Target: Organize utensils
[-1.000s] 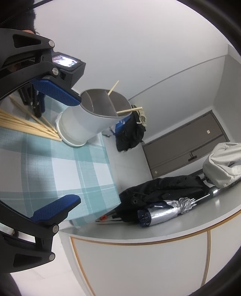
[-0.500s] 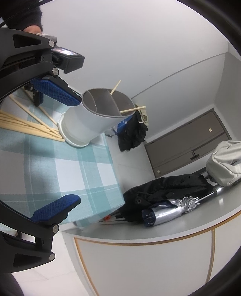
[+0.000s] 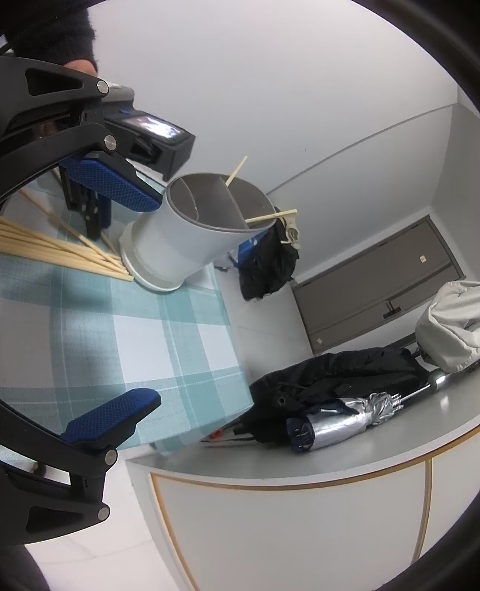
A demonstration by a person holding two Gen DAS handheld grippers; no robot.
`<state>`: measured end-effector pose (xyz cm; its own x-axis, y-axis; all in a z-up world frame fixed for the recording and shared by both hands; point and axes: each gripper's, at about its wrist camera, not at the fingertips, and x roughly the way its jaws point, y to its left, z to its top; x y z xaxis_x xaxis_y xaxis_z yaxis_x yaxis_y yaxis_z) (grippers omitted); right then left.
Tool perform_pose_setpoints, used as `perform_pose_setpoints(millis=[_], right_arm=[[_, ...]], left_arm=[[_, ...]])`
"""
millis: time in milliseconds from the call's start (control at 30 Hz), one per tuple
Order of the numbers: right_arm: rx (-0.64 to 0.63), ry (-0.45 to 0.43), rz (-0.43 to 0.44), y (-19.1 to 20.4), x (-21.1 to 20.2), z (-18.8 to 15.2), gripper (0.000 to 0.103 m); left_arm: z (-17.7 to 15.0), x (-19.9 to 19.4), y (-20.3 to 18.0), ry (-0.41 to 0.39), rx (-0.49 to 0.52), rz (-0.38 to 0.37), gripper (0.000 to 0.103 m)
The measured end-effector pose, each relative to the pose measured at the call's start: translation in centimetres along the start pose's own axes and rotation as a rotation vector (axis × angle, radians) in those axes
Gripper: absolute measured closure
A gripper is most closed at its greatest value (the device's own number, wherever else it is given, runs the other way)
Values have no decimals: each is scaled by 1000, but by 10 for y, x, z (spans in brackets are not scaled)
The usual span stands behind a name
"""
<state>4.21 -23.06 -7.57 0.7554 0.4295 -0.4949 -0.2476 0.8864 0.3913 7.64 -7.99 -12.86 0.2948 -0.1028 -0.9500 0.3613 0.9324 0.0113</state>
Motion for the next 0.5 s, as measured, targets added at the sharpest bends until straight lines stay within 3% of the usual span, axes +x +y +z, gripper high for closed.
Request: perform_pose_setpoints(millis=[233, 367, 500], right_arm=[[8, 1, 0, -1, 0, 0, 6], [14, 9, 1, -1, 2, 0, 6], [8, 27, -2, 1, 5, -2, 6]], left_arm=[[3, 1, -16, -38, 35, -1, 87], [16, 5, -17, -41, 15, -22, 99], [19, 7, -7, -64, -7, 4, 102]])
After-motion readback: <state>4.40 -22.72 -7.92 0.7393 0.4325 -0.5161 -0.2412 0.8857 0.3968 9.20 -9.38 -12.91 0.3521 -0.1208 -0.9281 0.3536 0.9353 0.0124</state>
